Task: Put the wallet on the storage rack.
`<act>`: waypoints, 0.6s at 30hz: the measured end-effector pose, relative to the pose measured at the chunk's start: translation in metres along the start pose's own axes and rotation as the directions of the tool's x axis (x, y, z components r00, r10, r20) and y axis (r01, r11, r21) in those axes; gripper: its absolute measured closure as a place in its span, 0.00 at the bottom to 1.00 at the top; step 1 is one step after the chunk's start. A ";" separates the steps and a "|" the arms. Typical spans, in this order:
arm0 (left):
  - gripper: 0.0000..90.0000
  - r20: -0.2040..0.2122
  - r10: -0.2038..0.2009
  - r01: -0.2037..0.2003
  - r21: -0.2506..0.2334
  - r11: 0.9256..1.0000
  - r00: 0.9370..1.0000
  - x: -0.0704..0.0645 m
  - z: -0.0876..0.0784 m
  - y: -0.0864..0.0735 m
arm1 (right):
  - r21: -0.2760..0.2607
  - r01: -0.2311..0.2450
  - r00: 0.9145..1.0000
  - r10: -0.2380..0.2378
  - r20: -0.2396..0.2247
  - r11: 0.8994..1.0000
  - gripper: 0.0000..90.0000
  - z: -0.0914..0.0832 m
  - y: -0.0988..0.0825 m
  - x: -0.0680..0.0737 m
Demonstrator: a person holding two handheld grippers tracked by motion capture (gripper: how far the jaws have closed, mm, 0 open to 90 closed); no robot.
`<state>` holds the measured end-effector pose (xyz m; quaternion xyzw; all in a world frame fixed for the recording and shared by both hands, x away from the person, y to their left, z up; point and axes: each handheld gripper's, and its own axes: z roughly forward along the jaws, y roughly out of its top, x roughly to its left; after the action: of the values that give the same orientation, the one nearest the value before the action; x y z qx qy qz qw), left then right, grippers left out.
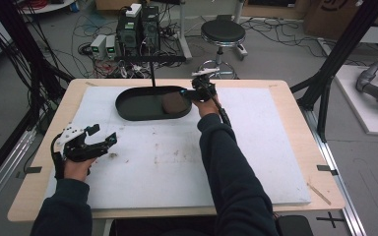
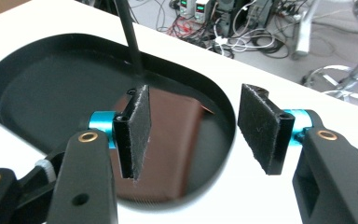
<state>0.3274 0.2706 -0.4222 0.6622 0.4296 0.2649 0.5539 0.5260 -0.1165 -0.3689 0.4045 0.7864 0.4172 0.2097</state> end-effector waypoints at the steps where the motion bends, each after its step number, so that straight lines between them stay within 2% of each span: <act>1: 0.22 0.000 -0.001 0.001 0.001 1.000 1.000 0.000 0.000 0.000 | 0.011 0.005 1.000 -0.005 -0.006 1.000 0.48 -0.007 -0.002 -0.004; 6: 0.22 0.006 -0.028 0.028 0.001 1.000 1.000 0.000 0.002 0.001 | 0.018 0.028 0.999 -0.028 -0.035 0.999 0.36 -0.049 -0.016 -0.021; 8: 0.21 0.008 -0.043 0.043 -0.004 0.999 0.999 0.000 0.003 0.001 | 0.039 0.013 0.999 -0.011 -0.043 0.999 0.29 -0.064 -0.024 -0.027; 10: 0.20 0.005 -0.047 0.047 0.000 0.999 0.999 -0.002 0.004 0.001 | 0.037 0.018 0.999 -0.016 -0.046 0.999 0.28 -0.079 -0.035 -0.033; 12: 0.20 0.007 -0.043 0.043 0.009 0.999 0.999 -0.002 0.004 0.001 | 0.094 0.011 0.999 -0.007 -0.037 0.995 0.22 -0.092 -0.044 -0.039; 13: 0.20 0.001 -0.044 0.044 0.007 0.999 0.999 -0.003 0.004 0.002 | 0.109 0.002 0.999 0.002 -0.038 0.994 0.22 -0.098 -0.048 -0.042; 14: 0.20 -0.001 -0.043 0.043 0.006 0.999 0.999 -0.003 0.004 0.002 | 0.076 0.019 0.999 -0.015 -0.050 0.997 0.22 -0.107 -0.057 -0.045; 18: 0.20 -0.003 -0.034 0.034 0.011 0.999 0.999 -0.004 0.006 0.001 | 0.055 0.043 0.999 -0.042 -0.031 0.998 0.22 -0.132 -0.081 -0.052</act>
<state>0.3308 0.2641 -0.4218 0.6575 0.4431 0.2541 0.5538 0.4310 -0.2486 -0.3619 0.3872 0.8091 0.3966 0.1955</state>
